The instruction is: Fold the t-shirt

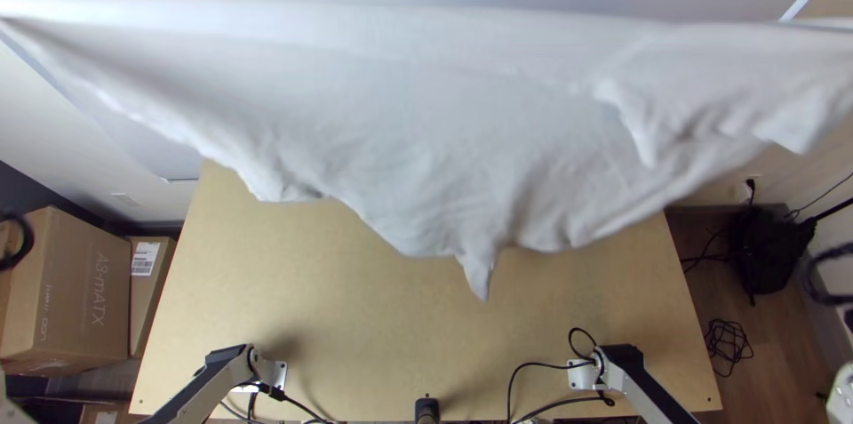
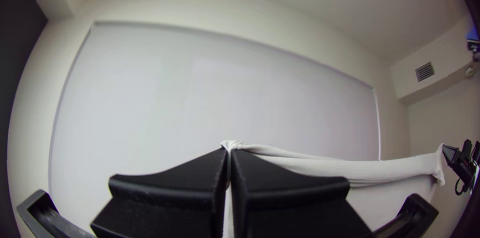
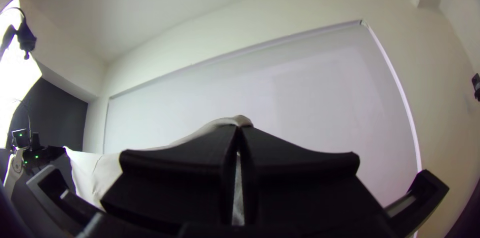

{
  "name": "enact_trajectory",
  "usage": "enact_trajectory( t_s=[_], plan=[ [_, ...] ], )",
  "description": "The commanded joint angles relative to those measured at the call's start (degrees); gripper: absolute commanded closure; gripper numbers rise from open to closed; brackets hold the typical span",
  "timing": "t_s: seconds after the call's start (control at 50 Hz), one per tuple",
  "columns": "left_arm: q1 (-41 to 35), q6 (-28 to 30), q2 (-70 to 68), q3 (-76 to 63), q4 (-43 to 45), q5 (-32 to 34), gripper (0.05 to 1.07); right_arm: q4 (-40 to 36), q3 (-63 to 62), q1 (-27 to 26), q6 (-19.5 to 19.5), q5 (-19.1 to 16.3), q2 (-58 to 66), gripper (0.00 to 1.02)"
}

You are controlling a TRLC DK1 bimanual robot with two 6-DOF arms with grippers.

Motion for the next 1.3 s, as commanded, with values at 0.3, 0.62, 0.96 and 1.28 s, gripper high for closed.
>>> enact_trajectory(
  t_s=[0.3, 0.62, 0.96, 1.28],
  plan=[
    [0.0, -1.9, -9.4, -10.2, -7.0, -1.4, 1.05, -6.1, -2.2, -0.2, 6.3, -0.1, -4.1, 1.00],
    [-0.6, 3.3, -28.0, -63.9, -8.6, 8.1, 1.05, -6.3, -45.1, 4.4, 10.7, -2.3, -16.6, 1.00],
    [0.8, 7.9, -16.2, -85.3, 9.3, 9.3, 1.05, 4.7, -73.1, 7.5, 11.1, -1.5, -12.4, 1.00],
    [-2.0, 7.4, 7.2, -81.3, 24.4, 6.1, 1.05, 21.3, -70.9, 5.2, 10.3, -1.2, 9.8, 1.00]
  ],
)
